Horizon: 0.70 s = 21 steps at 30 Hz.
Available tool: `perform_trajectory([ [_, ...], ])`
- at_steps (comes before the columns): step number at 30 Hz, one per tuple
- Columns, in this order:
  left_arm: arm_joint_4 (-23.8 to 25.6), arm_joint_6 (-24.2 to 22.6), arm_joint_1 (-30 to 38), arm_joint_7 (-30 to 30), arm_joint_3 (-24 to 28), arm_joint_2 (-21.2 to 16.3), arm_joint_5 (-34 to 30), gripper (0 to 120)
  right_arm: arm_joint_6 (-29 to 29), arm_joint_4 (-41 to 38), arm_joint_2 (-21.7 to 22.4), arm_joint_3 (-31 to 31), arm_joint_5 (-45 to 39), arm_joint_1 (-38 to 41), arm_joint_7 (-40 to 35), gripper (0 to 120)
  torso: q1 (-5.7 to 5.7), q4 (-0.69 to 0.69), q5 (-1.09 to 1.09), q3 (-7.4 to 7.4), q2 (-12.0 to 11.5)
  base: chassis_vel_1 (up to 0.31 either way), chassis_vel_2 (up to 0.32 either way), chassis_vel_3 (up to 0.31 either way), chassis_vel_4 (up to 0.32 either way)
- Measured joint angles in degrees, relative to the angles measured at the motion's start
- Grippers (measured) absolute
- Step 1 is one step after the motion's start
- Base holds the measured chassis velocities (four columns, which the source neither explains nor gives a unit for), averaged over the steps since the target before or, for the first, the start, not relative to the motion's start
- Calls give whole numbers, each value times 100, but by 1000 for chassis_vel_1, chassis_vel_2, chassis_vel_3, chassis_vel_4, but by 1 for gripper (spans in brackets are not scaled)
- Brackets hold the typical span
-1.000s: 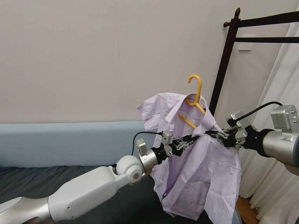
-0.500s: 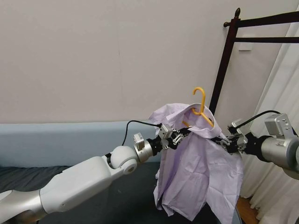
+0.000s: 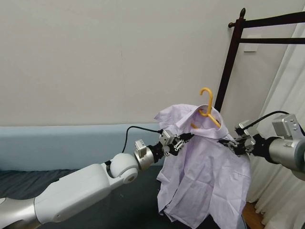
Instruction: Pick up the clothes from the sofa and hang them on the clothes hanger.
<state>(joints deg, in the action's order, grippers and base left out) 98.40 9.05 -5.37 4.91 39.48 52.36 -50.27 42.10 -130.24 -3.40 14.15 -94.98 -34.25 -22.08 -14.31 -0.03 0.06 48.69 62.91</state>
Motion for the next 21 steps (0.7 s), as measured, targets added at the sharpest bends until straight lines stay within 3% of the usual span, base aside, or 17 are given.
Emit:
perform_trajectory([
  [5,348,-68,-317,-229,-317,-286,192,41,0,52,-43,94,-226,0,-214,1,0,2,0,0,0,0,0,0,0],
  [7,421,-67,-419,-275,-412,-314,196,43,0,56,-55,114,-288,5,-259,1,0,1,0,0,0,0,0,0,0],
  [10,872,-101,-1299,-581,-1046,-439,220,59,0,153,-170,203,-595,35,-547,1,0,1,-1,0,0,0,0,0,0],
  [11,1116,-122,-1950,-673,-1469,-508,264,66,0,282,-290,191,-603,42,-671,1,0,0,-2,-1,0,0,0,0,0],
  [12,1116,-122,-1950,-673,-1469,-508,264,66,0,282,-290,191,-603,42,-671,1,0,0,-2,-1,0,0,0,0,0],
  [15,1458,-147,-2996,-807,-2362,-615,343,77,0,573,-660,-37,-275,44,-766,1,1,2,-1,0,0,0,0,0,0],
  [16,1458,-147,-2996,-807,-2362,-615,343,77,0,573,-660,-37,-275,44,-766,1,1,2,-1,0,0,0,0,0,0],
  [19,1830,-171,-3951,-977,-3265,-719,365,91,-1,1038,-1273,-382,338,172,-797,1,1,3,1,0,0,0,0,0,0],
  [21,1905,-174,-4090,-1017,-3379,-746,365,93,-2,1129,-1389,-434,455,202,-800,1,1,3,0,0,0,0,0,0,0],
])
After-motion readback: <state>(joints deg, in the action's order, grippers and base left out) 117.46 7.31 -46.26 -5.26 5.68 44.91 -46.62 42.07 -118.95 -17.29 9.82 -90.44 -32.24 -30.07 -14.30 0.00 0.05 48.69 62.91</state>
